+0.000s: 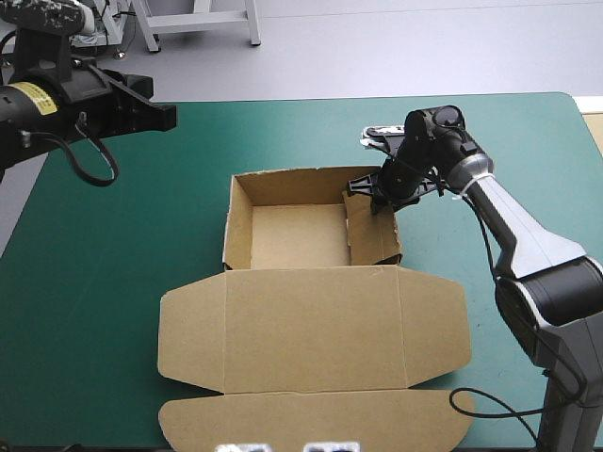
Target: Fold the box
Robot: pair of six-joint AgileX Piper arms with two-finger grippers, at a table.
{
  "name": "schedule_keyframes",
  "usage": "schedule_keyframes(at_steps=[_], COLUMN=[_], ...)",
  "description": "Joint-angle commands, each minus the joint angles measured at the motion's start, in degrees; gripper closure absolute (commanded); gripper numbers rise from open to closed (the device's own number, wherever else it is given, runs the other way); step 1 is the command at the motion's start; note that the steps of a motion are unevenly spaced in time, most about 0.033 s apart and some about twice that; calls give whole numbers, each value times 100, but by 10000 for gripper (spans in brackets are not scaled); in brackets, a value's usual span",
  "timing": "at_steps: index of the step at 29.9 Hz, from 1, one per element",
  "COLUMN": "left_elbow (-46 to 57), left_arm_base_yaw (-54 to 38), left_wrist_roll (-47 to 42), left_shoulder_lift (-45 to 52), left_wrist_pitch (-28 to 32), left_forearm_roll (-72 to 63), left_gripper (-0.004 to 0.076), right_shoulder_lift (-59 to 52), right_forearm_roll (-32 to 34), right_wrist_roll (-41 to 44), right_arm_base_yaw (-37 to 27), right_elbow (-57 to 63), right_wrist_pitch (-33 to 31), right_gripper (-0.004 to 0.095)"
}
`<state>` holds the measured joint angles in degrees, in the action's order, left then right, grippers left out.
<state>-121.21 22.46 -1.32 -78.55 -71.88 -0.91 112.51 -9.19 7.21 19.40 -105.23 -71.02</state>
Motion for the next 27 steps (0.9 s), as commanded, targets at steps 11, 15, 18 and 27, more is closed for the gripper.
schedule_keyframes(at_steps=[11,15,18,27], left_elbow=[2911,4013,4868,7077], left_arm_base_yaw=[22,22,22,22], left_wrist_roll=[-107,-233,-325,-487], left_shoulder_lift=[1920,2702,3308,5059], left_wrist_pitch=[-197,-197,-197,-197], left_forearm_roll=[470,644,628,521], left_gripper=[733,733,733,733], right_shoulder_lift=[-486,-862,-1042,-1042], right_forearm_roll=[533,690,1050,2009], right_wrist_roll=[-174,-406,-459,-854], right_arm_base_yaw=[-739,-1773,-2539,-3944], right_elbow=[-110,-110,-110,-110], right_wrist_pitch=[-47,-57,-57,-57], right_gripper=[925,925,924,855])
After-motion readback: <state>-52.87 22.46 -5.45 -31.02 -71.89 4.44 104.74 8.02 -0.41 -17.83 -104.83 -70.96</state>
